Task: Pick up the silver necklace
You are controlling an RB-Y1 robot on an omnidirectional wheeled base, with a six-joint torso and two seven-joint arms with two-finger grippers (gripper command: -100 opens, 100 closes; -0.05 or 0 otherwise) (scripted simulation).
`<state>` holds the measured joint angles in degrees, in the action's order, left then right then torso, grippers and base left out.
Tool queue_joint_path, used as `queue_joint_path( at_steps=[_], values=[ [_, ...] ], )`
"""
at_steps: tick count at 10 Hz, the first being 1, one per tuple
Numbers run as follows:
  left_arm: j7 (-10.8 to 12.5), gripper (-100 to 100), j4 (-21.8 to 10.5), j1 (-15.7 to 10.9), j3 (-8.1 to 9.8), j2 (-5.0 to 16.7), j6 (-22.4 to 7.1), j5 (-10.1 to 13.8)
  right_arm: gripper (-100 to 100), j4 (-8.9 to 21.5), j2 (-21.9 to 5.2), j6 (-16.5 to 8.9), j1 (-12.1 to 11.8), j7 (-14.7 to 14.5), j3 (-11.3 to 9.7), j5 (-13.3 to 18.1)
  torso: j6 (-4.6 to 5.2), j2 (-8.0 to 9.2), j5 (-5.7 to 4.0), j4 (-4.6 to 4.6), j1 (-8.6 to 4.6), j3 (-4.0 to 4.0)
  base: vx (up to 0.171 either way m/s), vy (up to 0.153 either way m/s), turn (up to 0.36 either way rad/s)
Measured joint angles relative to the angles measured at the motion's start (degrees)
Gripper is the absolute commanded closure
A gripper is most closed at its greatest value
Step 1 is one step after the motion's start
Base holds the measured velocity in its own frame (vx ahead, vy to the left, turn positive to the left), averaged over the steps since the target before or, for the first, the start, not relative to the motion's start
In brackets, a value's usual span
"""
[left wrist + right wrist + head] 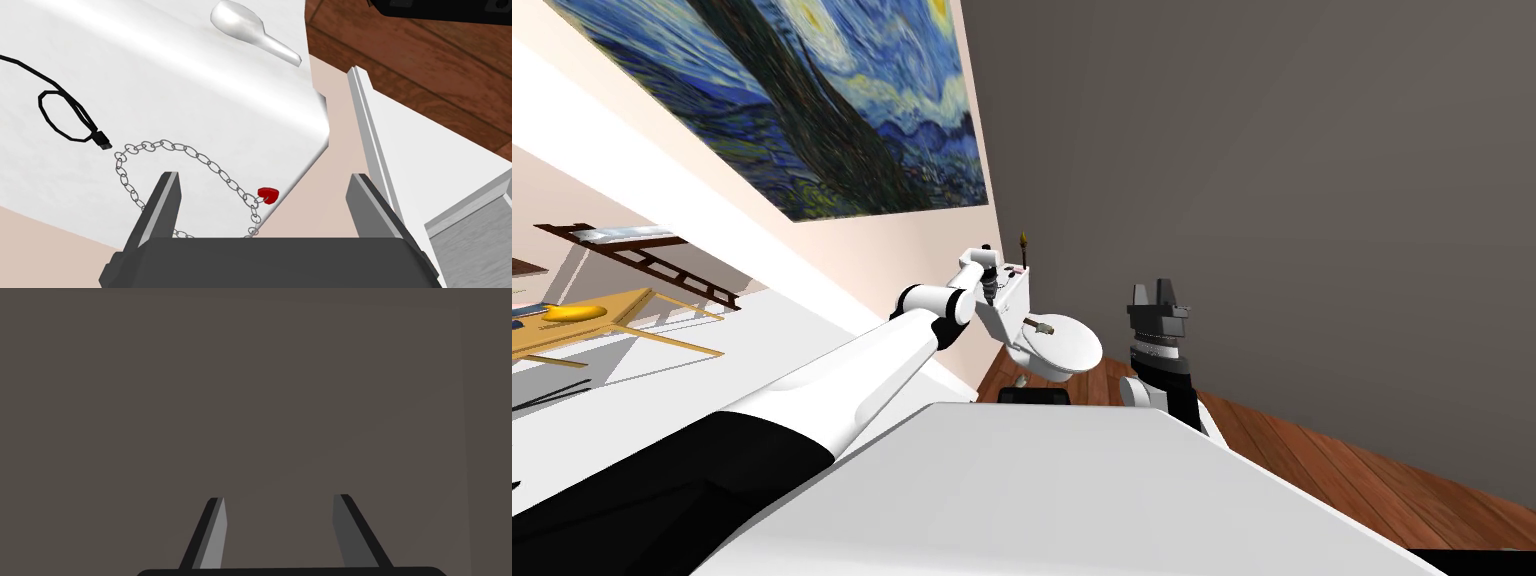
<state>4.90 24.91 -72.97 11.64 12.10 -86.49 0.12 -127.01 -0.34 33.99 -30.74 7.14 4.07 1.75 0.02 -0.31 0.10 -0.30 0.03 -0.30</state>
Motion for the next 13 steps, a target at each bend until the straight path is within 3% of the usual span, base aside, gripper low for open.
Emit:
queue_joint_path(
  at_steps=[4,5,6,7,10,11,13],
  values=[
    [0.74,-100,-3.31,-2.19,0.09,0.44,-3.72,0.18,0,0.0,0.0,0.0,0.0,0.0,0.0,0.0,0.0,0.08,0.0,0.01,-0.02,0.04,0.034,0.004,0.017],
    [0.75,0,-3.42,-2.24,0.09,0.47,-3.88,0.19,0,0.0,0.0,0.0,0.01,0.0,0.0,0.0,0.01,0.14,0.0,0.02,-0.04,0.07,0.0,0.0,0.0],
    [0.75,-100,-3.4,-2.23,0.09,0.46,-3.86,0.19,0,0.0,0.0,0.0,0.01,0.0,0.0,0.0,0.01,0.2,0.0,0.04,-0.04,0.11,0.0,0.0,0.0],
    [0.74,-100,-0.22,0.06,-0.13,-0.01,-4.47,0.07,0,0.0,0.0,0.0,0.01,0.0,0.0,0.0,0.0,0.23,0.01,0.03,-0.04,0.12,0.0,0.0,0.0],
    [0.75,-100,-3.97,-0.92,-0.16,0.25,-1.62,0.17,0,0.0,0.0,0.0,0.01,0.0,0.0,0.0,0.01,0.25,0.0,0.05,-0.05,0.14,0.0,0.0,0.0],
    [0.75,100,-4.1,-0.92,-0.17,0.24,-1.34,0.18,0,0.0,0.0,0.0,0.01,0.0,0.0,0.0,0.01,0.25,-0.01,0.05,-0.05,0.14,0.0,0.0,0.0],
    [0.76,100,-4.08,-0.93,-0.18,0.28,-1.35,0.16,0,0.0,0.0,0.0,0.01,0.0,0.0,0.0,0.03,0.27,0.0,0.04,-0.05,0.15,0.0,0.0,0.0]
  ],
)
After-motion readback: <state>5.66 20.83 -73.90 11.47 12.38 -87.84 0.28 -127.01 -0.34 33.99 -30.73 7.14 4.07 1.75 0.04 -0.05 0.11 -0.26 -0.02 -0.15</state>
